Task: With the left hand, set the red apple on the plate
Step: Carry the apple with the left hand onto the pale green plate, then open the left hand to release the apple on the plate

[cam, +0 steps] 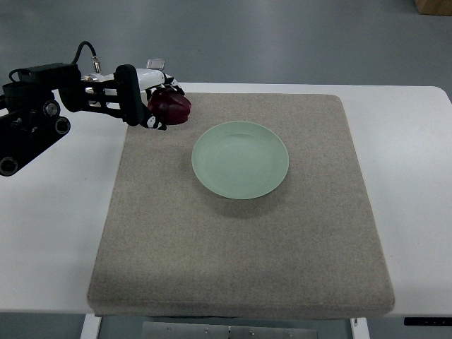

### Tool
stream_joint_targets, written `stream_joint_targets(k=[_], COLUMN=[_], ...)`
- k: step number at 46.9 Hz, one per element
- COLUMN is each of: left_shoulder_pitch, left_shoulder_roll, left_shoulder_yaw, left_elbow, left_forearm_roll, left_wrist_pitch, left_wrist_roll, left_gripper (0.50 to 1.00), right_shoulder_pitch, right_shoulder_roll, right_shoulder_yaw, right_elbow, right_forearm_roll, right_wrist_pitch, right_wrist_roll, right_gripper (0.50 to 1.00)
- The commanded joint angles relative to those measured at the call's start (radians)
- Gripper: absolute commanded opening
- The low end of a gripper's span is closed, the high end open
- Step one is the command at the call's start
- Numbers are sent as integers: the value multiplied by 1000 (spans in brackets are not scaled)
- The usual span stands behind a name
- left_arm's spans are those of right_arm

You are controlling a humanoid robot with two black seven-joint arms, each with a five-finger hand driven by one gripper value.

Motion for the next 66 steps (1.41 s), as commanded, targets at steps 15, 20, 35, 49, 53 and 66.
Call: stream_joint_targets(k=[15,20,35,49,53,66], left_shoulder_pitch=[2,8,19,41,47,50], left_shoulder_roll=[-69,-88,-100,-131,-131,-129], left_shoulder_yaw=[9,15,73,88,93,93], left_elbow=[-158,-155,-152,-137,-135,-134], left_forearm_roll=[2,3,13,13,13,-3], left_wrist_pitch=[-7,-8,-5,0,3,3], left_wrist_roll=[-2,-2,-2,-2,-2,-2], left_gripper=[500,500,500,808,838,992], right_shoulder_pitch=[0,0,0,0,0,0], right_shoulder_roll=[0,0,0,0,0,0], right_shoulder_yaw=[0,0,0,0,0,0], right_elbow=[0,0,0,0,0,0], right_forearm_roll=[0,0,0,0,0,0], right_wrist_pitch=[0,0,0,0,0,0], right_wrist_roll=[0,0,0,0,0,0], right_gripper=[928,930,928,930,928,928])
